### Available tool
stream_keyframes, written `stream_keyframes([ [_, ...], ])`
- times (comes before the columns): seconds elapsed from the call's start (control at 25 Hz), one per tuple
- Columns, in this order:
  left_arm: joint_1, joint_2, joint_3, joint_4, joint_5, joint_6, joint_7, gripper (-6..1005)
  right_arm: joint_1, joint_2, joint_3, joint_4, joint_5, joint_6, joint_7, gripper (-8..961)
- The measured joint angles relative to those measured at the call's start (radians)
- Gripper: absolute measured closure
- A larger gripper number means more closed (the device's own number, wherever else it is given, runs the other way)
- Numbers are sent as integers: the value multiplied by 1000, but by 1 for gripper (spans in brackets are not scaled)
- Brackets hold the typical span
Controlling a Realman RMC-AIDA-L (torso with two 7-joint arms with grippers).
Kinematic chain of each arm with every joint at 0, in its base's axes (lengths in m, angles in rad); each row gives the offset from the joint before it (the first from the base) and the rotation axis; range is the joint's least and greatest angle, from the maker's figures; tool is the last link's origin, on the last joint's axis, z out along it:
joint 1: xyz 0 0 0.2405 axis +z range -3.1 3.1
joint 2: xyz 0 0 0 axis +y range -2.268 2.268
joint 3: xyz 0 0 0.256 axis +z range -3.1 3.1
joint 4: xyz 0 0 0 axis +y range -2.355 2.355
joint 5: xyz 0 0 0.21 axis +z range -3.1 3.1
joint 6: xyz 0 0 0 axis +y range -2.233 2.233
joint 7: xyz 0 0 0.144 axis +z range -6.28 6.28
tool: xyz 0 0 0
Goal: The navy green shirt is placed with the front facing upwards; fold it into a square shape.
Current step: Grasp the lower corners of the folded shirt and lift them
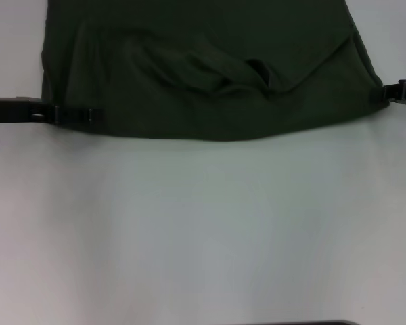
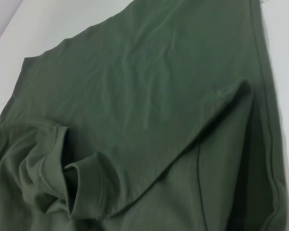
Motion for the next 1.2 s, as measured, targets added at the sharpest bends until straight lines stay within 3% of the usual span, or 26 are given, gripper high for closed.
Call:
stream_keyframes([
  [0.6,2,0,18,-10,1,-56,-2,214,1,6,6,0,0,0,-6,923],
  [1.0,0,-1,23,-6,23,-58,-11,688,1,6,11,0,1,0,-6,924],
  [1.2,-4,1,24,-5,24,-56,-12,853,-1,6,11,0,2,0,-6,924],
])
